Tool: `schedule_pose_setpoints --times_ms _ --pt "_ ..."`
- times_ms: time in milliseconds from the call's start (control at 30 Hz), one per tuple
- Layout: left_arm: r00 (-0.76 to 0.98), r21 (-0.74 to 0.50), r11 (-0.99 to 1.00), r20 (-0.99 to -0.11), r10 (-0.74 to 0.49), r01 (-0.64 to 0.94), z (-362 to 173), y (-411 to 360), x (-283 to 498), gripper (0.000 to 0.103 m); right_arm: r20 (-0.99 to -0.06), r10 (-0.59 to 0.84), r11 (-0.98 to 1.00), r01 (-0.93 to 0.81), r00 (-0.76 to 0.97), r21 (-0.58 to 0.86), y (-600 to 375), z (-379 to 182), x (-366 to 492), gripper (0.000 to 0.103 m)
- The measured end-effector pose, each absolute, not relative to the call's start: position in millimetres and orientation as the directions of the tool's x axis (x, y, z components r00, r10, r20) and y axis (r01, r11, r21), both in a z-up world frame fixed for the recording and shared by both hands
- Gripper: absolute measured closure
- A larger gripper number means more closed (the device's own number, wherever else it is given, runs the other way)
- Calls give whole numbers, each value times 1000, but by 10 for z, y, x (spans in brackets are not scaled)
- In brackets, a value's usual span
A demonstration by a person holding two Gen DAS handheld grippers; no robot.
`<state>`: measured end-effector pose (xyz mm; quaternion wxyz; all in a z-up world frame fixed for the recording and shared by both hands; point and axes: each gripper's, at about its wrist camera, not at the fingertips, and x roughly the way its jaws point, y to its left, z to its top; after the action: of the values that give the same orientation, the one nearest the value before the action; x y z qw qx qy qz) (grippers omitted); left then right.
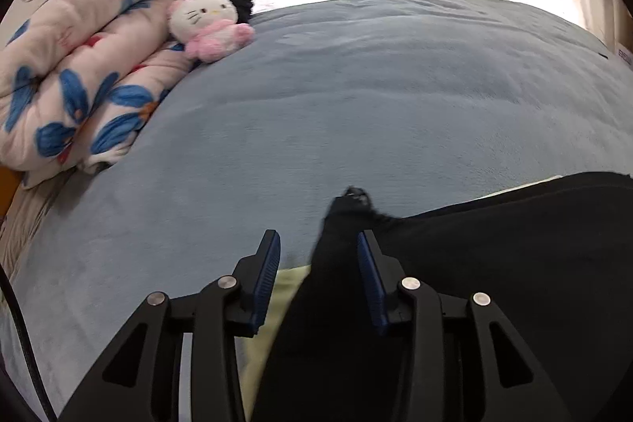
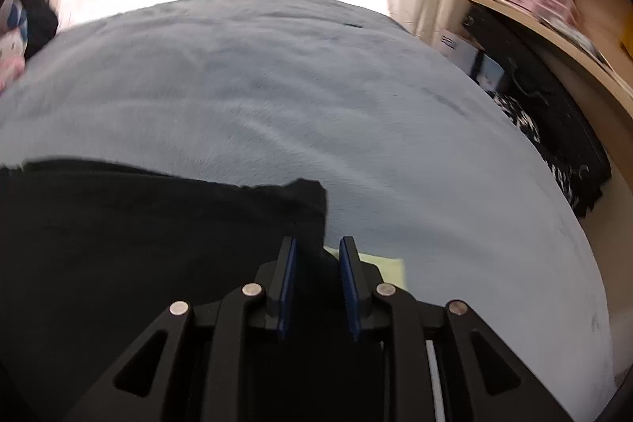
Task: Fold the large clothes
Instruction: 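Lay the folded hem flat on the jacket with both tools and open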
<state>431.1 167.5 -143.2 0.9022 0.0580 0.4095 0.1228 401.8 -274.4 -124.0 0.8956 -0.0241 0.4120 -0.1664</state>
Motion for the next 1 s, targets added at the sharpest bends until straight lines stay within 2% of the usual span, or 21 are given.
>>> schedule_pose_setpoints --times_ms 133,267,467,633,733,867,933,1000 --pt "644 181 967 -721 255 -179 -1192 1704 4082 64 -715 -282 954 265 640 -139 -2634 -1005 3821 81" --pt "666 131 978 -716 208 -165 -939 1591 3785 63 -722 -165 981 185 672 -52 -2274 -768 3623 81" --pt "683 -28 995 -729 45 -96 -673 1196 3221 56 -740 45 995 35 671 92 -1537 -652 3283 81" --pt "663 -166 984 -745 -78 -71 -767 857 2781 55 -760 221 969 -52 611 240 -1046 -848 2984 78" --pt "619 -210 975 -776 -119 -76 -1006 718 2605 55 -784 245 964 -55 570 261 -903 -1066 2876 76" --pt "573 -124 985 -819 -34 -119 -1377 709 2454 55 -792 260 956 -33 552 291 -958 -1304 2728 76" --pt "586 -113 984 -810 -12 -135 -1419 805 2385 55 -791 222 963 1 570 270 -1123 -1283 2654 76" --pt "589 -49 983 -806 66 -178 -1436 964 2340 55 -795 170 967 56 583 248 -1368 -1276 2607 76"
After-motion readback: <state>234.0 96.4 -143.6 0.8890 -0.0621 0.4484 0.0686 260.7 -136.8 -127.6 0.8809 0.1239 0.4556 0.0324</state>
